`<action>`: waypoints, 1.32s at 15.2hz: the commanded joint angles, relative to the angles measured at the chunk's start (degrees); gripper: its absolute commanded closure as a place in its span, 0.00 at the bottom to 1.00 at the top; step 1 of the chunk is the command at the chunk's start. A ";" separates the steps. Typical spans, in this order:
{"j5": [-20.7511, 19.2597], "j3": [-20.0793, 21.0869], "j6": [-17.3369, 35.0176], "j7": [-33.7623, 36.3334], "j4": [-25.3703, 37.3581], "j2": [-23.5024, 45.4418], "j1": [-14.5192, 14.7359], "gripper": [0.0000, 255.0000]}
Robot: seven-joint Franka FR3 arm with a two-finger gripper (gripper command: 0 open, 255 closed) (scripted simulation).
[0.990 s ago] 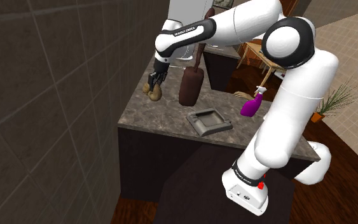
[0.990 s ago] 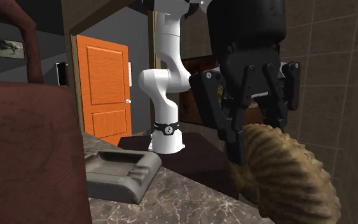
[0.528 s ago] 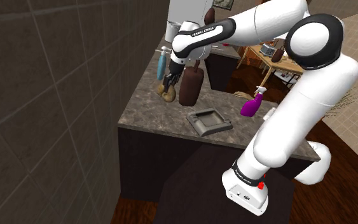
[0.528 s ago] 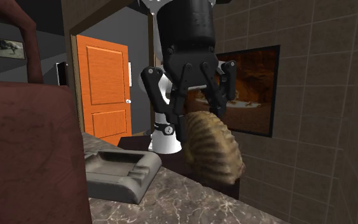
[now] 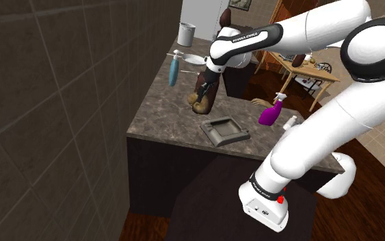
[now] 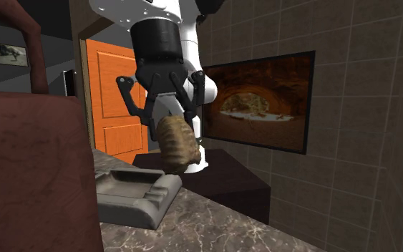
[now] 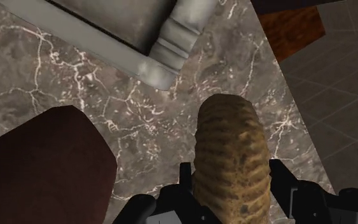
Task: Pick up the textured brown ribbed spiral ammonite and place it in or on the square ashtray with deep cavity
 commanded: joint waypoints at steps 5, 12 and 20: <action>-3.95 -4.18 -2.06 -5.58 -6.84 -8.46 -4.57 1.00; -9.67 -9.76 -6.10 -12.82 -11.32 -16.45 -11.06 1.00; -10.64 -12.14 -1.54 -15.44 -14.73 -15.11 -12.08 1.00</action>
